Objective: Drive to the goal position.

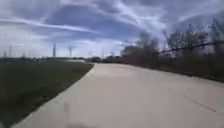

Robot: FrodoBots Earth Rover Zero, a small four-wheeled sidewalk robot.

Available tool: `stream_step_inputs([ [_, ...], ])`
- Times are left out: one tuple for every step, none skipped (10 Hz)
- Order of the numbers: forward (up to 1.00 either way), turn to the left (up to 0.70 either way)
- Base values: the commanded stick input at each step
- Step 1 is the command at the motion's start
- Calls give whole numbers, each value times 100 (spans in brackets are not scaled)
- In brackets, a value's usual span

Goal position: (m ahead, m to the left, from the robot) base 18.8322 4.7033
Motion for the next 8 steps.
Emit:
stream_step_inputs([
  [100,1],
  [100,0],
  [100,-1],
  [100,-1],
  [100,-1],
  [100,-1],
  [100,-1],
  [100,-1],
])
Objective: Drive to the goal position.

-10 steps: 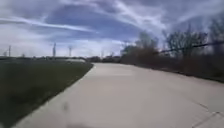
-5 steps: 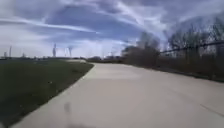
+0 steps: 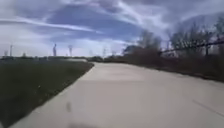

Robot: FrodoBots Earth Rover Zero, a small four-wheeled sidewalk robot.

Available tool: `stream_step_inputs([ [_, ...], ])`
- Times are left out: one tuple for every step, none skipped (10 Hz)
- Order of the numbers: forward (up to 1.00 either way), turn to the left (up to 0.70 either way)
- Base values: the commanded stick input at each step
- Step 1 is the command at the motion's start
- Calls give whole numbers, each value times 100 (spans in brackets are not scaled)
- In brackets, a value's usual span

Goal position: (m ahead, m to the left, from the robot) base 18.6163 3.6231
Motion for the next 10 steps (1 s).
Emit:
stream_step_inputs([
  [100,-1],
  [100,0],
  [100,1],
  [100,1],
  [100,1],
  [100,1],
  [100,1],
  [100,1],
  [100,1],
  [100,1],
])
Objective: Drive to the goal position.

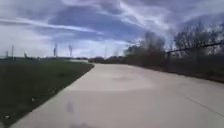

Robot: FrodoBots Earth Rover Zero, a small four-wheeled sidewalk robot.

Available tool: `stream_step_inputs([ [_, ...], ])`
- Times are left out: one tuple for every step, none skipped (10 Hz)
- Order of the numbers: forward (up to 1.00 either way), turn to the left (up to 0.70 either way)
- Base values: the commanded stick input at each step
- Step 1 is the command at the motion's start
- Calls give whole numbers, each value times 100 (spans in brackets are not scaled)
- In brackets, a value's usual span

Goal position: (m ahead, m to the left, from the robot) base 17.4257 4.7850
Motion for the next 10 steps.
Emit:
stream_step_inputs([
  [100,1],
  [100,1],
  [100,1],
  [100,1],
  [100,0],
  [100,0],
  [100,0],
  [100,-1],
  [100,-1],
  [100,-14],
])
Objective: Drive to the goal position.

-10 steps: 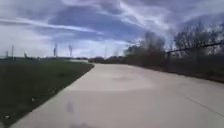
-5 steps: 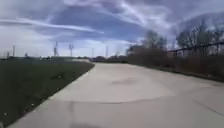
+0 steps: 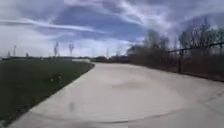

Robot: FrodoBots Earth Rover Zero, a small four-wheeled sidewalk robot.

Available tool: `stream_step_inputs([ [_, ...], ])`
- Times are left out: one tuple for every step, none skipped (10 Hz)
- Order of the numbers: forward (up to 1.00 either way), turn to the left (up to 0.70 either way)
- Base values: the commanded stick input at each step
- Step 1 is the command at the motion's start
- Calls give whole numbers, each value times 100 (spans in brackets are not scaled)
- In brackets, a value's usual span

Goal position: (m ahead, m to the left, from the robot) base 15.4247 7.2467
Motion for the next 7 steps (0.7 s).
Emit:
stream_step_inputs([
  [100,-26],
  [100,-29],
  [100,-32],
  [100,-8],
  [100,1],
  [100,1],
  [100,1],
])
